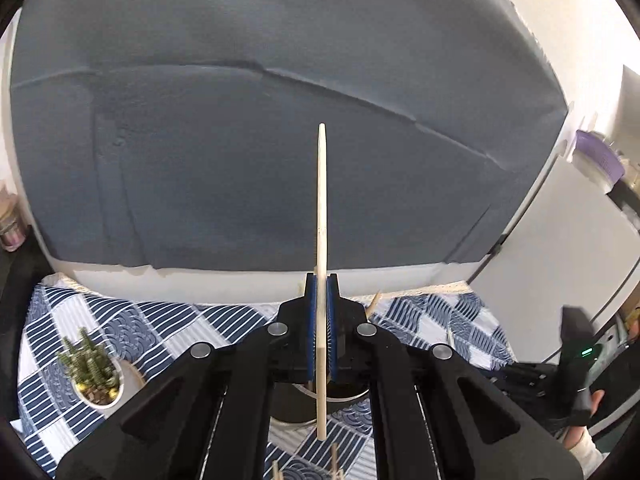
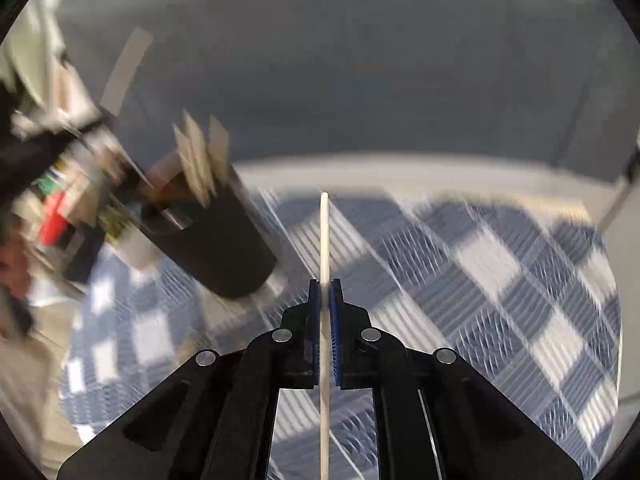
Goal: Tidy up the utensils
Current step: 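Lower the sticks into the black cup and open both tools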
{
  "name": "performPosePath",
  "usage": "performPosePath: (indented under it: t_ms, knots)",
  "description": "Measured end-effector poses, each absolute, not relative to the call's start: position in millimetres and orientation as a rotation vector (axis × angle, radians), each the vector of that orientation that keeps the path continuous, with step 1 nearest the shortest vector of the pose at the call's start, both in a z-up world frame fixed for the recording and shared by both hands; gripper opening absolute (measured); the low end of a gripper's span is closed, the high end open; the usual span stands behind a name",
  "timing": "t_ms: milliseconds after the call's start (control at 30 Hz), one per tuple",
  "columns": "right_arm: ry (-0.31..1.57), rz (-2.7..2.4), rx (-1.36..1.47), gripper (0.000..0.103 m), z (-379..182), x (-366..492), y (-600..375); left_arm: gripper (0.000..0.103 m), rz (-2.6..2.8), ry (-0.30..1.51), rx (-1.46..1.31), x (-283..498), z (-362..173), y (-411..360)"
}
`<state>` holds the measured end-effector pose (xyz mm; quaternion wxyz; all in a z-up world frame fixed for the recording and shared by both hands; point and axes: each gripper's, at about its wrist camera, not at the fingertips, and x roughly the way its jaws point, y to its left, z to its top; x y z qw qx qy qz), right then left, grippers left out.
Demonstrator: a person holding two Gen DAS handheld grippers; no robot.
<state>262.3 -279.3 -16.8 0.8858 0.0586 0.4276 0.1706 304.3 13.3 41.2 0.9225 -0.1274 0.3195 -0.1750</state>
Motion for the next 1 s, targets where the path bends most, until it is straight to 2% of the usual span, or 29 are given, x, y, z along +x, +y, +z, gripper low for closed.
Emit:
performPosePath:
  t_ms: [267,700,1000]
  knots:
    - [0.639,0.5,0.162,0.005,49,291,-237,0.005,-0.425,0.581,-0.265,317,37,11]
    - [0.373,0.605,0.256,0.005,60,336,-186,0.005,-0.52,0.451,-0.34,334,11,17]
    - [0.438,0.576,0.241,0.005,32,344,-171,0.005,-0.559,0.459,-0.347,323,-27,10]
